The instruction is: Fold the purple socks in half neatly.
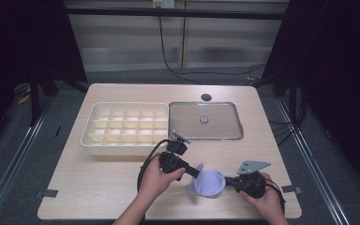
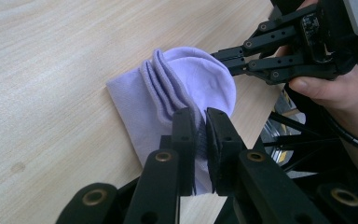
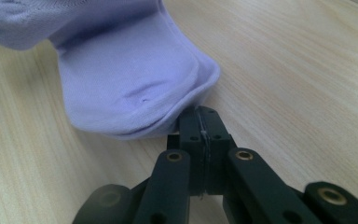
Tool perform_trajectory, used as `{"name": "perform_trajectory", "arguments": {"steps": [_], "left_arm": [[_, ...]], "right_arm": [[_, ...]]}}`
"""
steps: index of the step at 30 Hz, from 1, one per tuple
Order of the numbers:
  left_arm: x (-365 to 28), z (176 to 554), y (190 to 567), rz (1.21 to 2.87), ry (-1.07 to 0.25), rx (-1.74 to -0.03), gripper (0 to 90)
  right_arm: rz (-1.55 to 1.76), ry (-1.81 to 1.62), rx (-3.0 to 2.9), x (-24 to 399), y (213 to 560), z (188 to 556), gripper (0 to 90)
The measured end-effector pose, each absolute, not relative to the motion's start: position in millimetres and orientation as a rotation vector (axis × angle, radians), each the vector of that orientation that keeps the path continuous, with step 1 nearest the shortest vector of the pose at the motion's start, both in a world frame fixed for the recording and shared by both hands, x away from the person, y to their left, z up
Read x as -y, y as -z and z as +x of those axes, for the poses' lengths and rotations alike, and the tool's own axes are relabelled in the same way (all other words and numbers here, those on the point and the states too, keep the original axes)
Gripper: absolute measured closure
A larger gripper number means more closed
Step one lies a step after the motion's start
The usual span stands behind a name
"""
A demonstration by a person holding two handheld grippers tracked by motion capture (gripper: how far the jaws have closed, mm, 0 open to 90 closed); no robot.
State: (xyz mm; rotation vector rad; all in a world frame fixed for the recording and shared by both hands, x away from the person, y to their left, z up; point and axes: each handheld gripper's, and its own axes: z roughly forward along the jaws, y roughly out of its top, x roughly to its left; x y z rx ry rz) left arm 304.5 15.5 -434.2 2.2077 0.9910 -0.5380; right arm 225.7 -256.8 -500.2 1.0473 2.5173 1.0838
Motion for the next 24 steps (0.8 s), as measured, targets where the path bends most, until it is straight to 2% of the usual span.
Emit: {"name": "perform_trajectory", "arguments": {"steps": [24], "left_arm": [[0, 302, 435, 2.215, 0.544, -0.985, 82.7]], "right_arm": [[1.038, -1.083, -2.521, 254, 500, 226, 88.9]]}}
